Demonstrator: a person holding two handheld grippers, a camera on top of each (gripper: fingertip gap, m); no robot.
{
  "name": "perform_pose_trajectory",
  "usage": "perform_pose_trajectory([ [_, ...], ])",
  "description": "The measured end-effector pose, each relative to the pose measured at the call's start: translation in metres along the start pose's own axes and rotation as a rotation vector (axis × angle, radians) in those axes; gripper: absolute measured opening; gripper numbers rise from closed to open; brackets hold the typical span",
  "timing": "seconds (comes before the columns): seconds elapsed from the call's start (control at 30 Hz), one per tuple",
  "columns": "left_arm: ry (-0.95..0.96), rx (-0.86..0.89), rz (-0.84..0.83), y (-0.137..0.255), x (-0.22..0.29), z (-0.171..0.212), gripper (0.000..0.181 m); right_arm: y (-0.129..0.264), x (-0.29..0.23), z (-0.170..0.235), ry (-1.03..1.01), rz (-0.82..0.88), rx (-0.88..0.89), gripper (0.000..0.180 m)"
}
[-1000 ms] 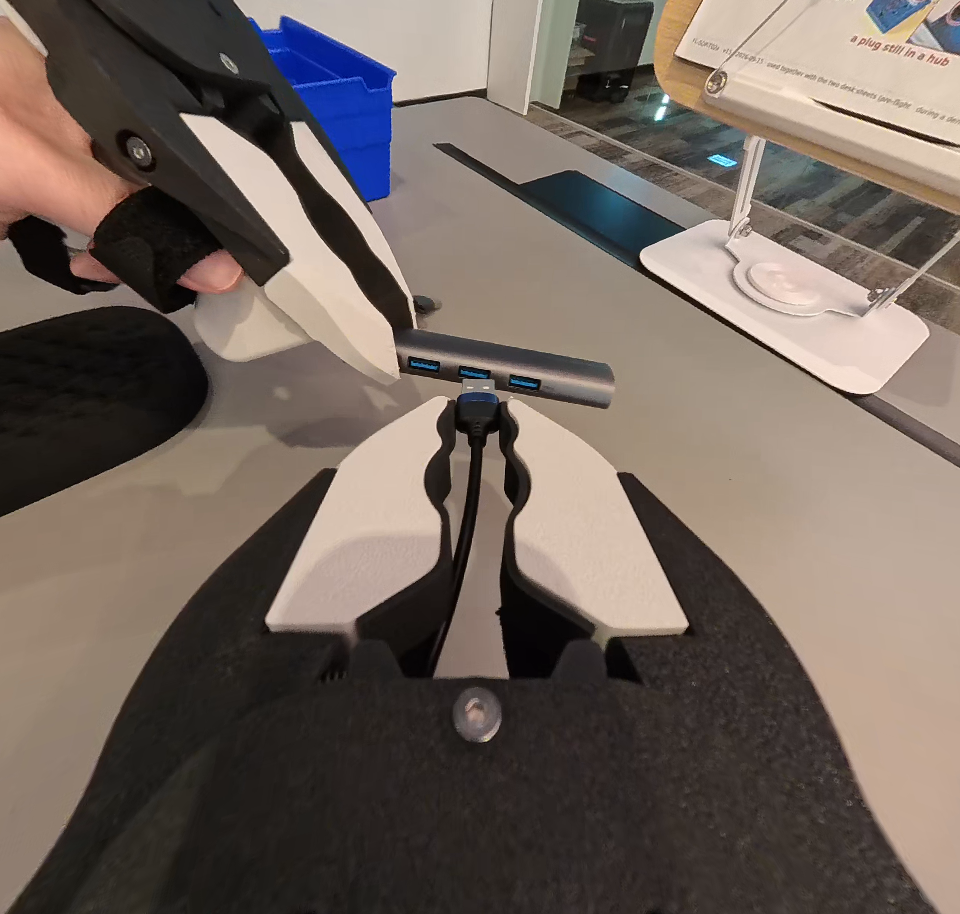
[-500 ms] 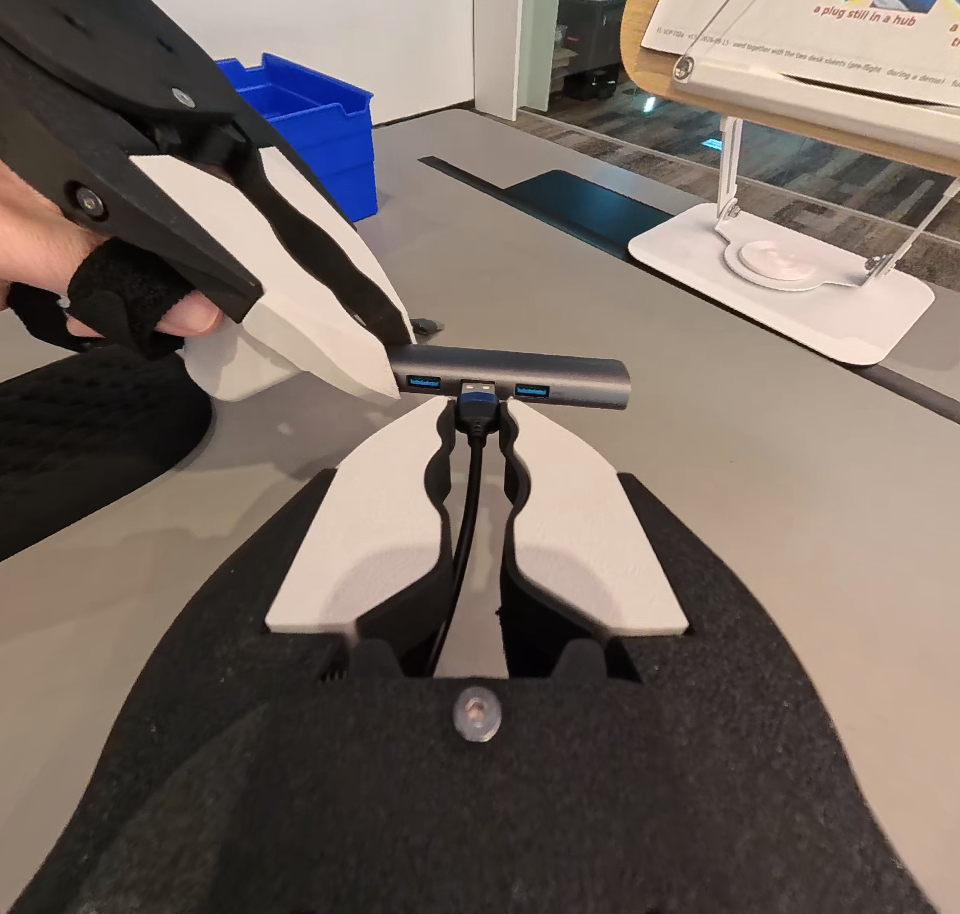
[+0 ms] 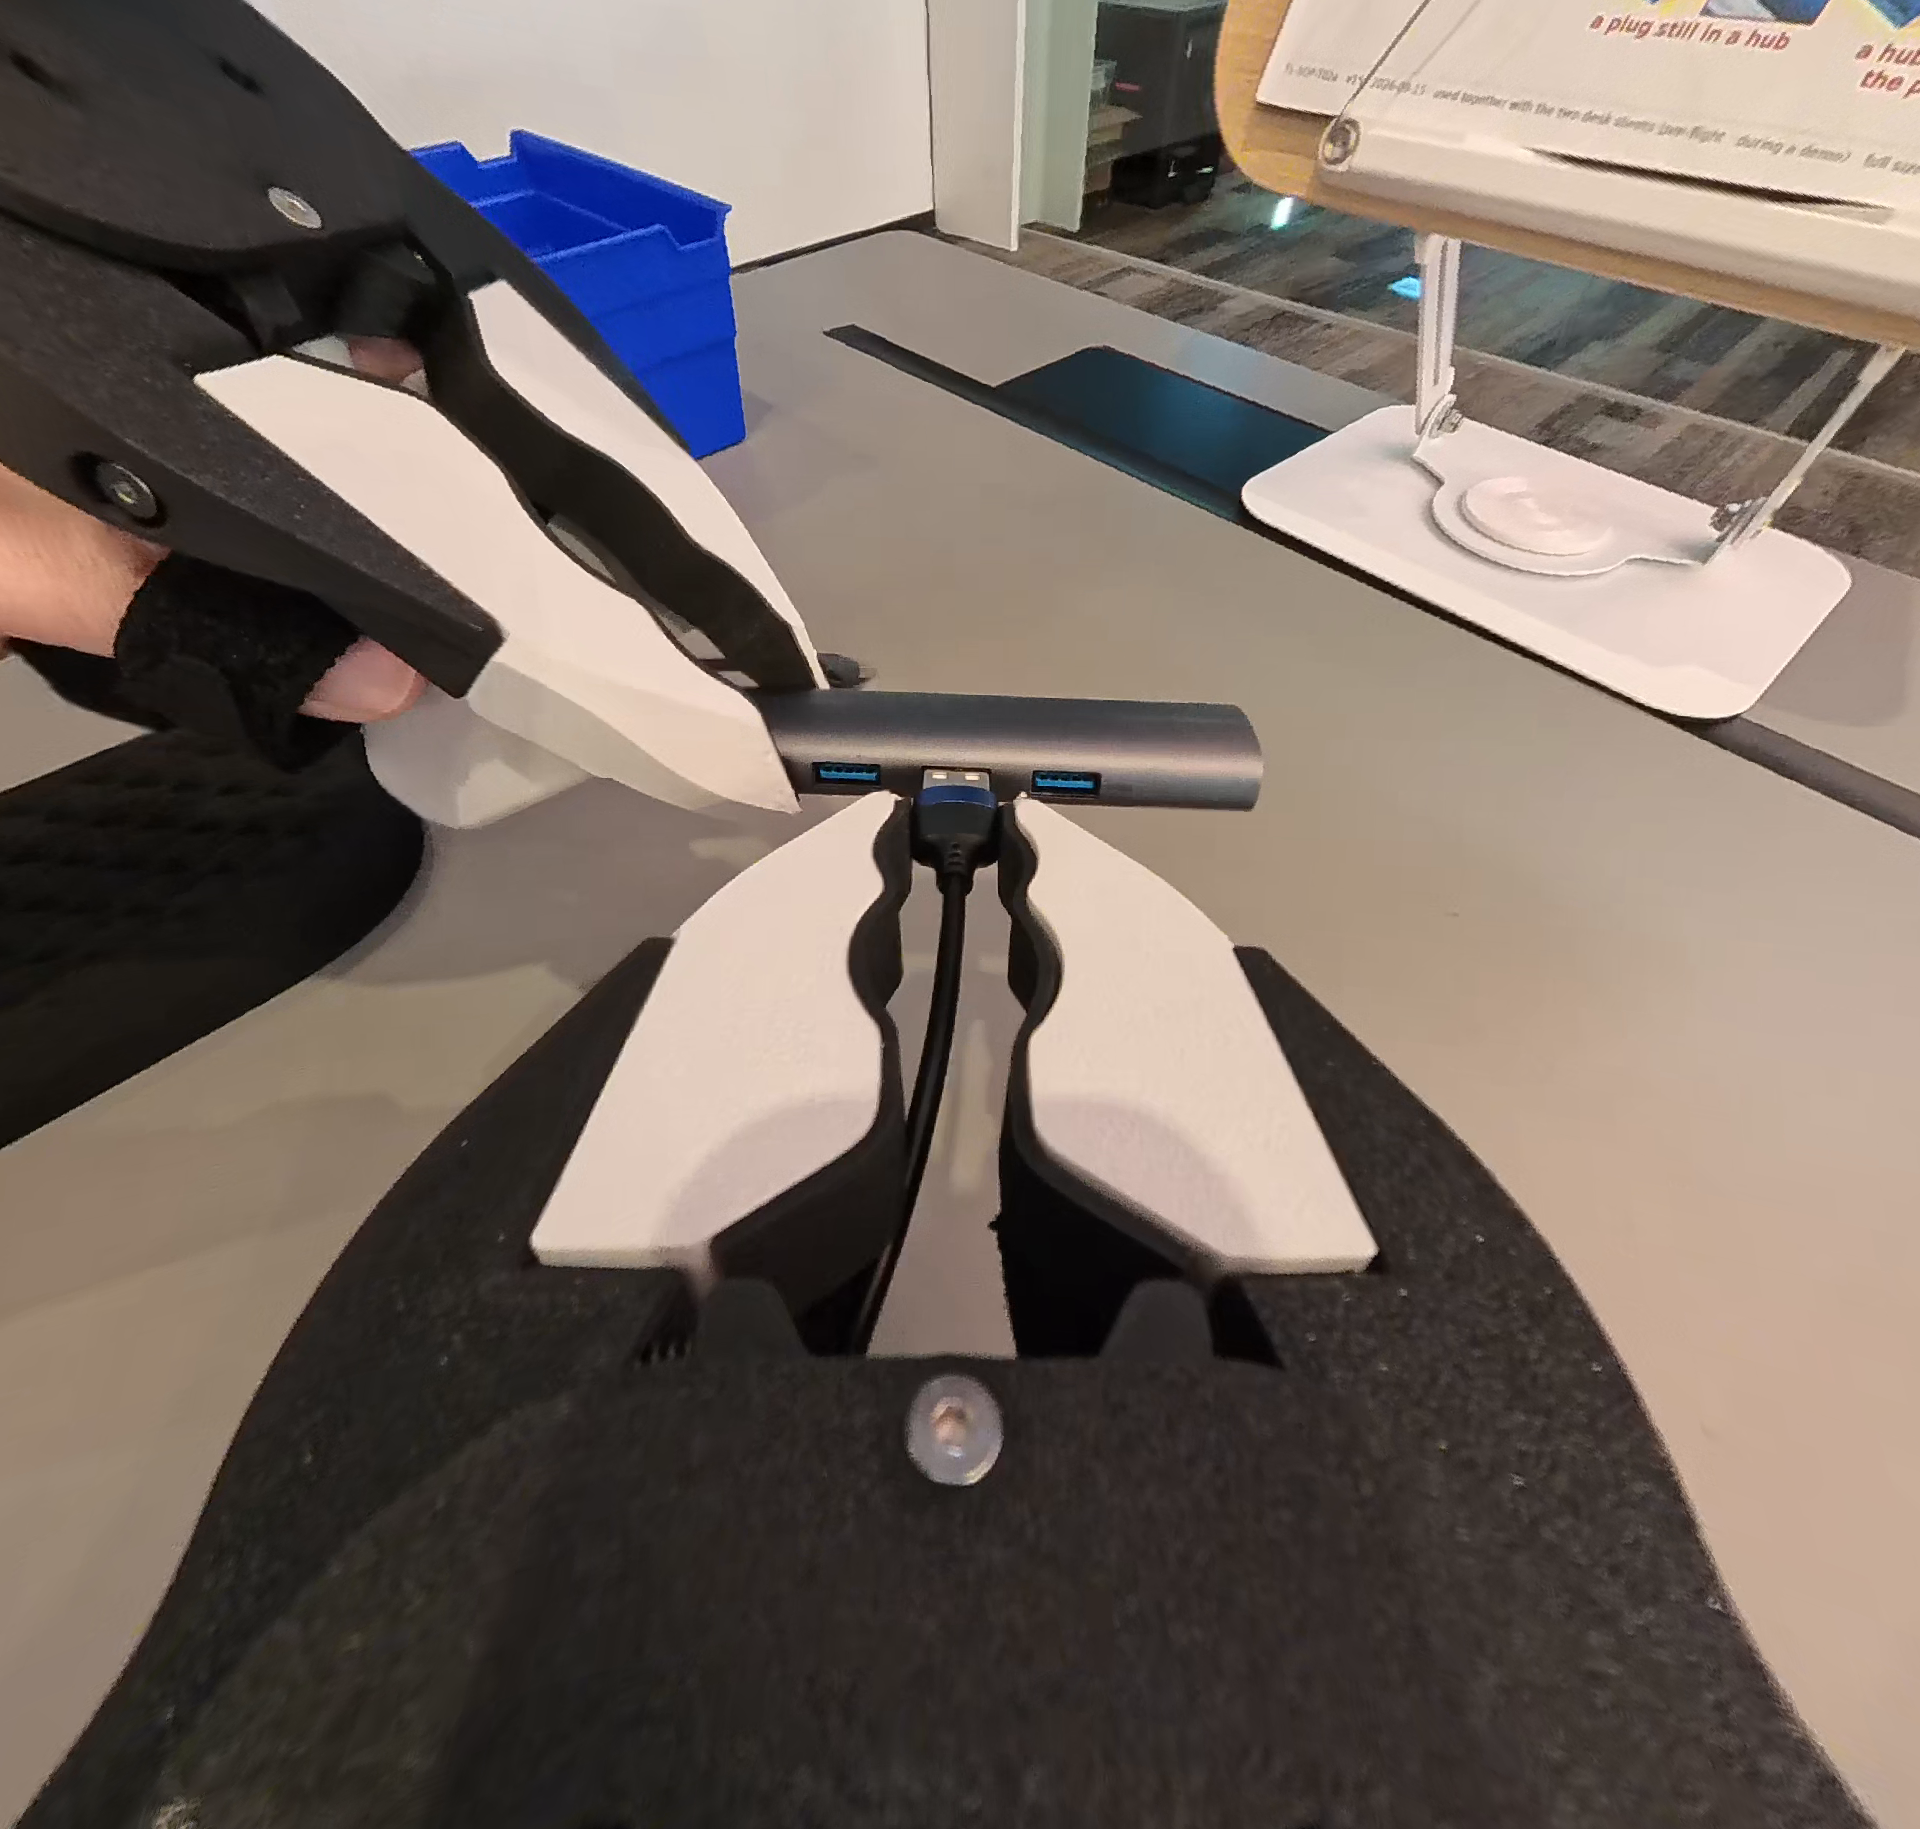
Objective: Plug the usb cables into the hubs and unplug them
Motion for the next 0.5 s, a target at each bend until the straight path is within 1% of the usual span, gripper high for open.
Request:
perform_pose_trajectory([
  [0.1,0.012,0.02,-0.001,0.002,0.0,0.0,0.03,0.0,-0.002,-0.002,0.025,0.025,0.022,0.015],
  [0.3,-0.074,0.028,-0.052,0.008,0.003,-0.001,0.03,0.001,-0.004,-0.004,0.049,0.014,0.054,0.015],
  [0.4,-0.126,0.024,-0.09,0.011,0.006,-0.001,0.03,0.001,-0.004,-0.004,0.029,-0.003,0.061,0.015],
  [0.5,-0.128,0.039,-0.088,0.013,0.007,-0.002,0.03,0.003,-0.003,-0.004,-0.008,-0.025,0.093,0.015],
])
Point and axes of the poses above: each gripper's, where its closed fingertips meet, y back along the fingers, z out of its underside, x = y × z across the jaws, the point moved 7 cm from there along y, back along the fingers, and after that the axes turned 4 degrees about -x, right-handed, at the moved point
